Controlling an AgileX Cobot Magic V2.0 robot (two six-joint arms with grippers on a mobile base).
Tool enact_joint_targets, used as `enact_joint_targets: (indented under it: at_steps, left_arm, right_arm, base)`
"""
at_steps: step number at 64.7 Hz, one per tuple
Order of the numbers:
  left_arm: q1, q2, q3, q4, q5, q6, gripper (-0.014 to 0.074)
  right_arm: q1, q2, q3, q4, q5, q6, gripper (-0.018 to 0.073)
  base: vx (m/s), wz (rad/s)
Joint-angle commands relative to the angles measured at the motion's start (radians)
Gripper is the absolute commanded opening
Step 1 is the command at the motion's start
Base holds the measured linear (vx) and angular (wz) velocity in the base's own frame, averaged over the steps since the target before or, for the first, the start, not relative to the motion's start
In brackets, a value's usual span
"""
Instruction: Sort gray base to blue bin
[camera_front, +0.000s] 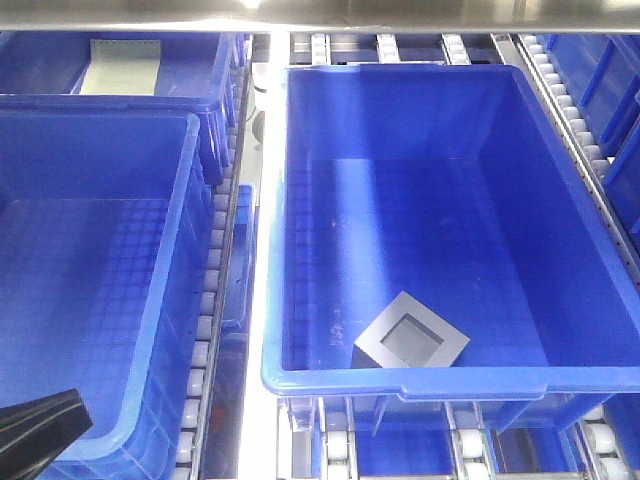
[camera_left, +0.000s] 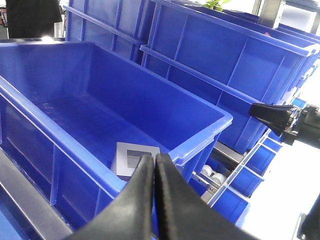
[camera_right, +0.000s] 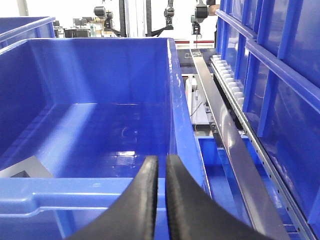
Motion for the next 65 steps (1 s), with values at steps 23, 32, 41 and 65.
enact_joint_targets:
  at_steps: [23,32,41,65]
  left_arm:
    - [-0.005,0.005,-0.024,-0.006,-0.071,-0.006,-0.0007]
    - [-0.005,0.005,-0.024,-0.007,-0.07,-0.006,-0.0007]
    - [-0.005,0.005,-0.024,-0.037,-0.07,0.007,-0.0007]
    - [-0.005,0.005,-0.024,-0.216,-0.071,0.24,-0.0007]
  right_arm:
    - [-0.004,-0.008,0.001,-0.004,-0.076,-0.007,-0.0004]
    - [-0.004,-0.008,0.001,-0.004,-0.076,-0.007,-0.0004]
    - [-0.004,-0.008,0.001,-0.004,-0.076,-0.007,-0.0004]
    - [-0.004,-0.008,0.001,-0.004,-0.076,-0.007,-0.0004]
  base:
    - [0.0,0.0]
    - [0.0,0.0]
    - [0.0,0.0]
    - [0.0,0.0]
